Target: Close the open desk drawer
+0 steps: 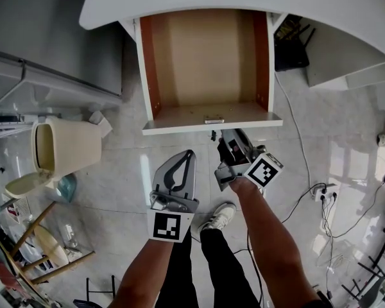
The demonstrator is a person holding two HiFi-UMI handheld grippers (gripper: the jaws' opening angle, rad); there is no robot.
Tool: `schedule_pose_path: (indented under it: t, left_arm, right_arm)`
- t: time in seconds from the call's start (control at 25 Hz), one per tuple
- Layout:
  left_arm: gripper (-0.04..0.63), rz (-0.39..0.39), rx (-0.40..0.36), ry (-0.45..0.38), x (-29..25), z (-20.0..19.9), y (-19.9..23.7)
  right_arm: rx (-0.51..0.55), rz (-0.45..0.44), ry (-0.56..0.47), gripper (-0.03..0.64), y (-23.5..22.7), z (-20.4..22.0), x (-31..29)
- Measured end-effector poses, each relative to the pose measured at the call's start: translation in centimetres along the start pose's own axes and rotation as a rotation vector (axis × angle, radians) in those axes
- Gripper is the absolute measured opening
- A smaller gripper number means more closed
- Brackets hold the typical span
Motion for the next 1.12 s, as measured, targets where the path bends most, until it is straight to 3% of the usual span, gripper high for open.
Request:
schedule_pose_path:
  t: [0.64, 1.12]
  left_arm:
    - [0.003, -0.019, 0.010, 0.000, 0.1, -2.2, 1.2]
    - [0.003, 0.008, 0.015, 0.010, -0.7, -4.0, 1.5]
  right_arm:
    - [-0.085, 0.026, -0.025, 0.064, 3.0, -1.7, -0.2]
    - [-0.128, 0.033, -0.048, 0.061, 5.2, -3.3, -0.7]
Point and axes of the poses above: the fingertips, and each gripper's own axes: x backward along the fingers, y to its left, z out of its underside, the point moved 6 cm from there along x, backward along the fingers, and after that the axes turned 10 degrees about y, right-handed, at the moved point
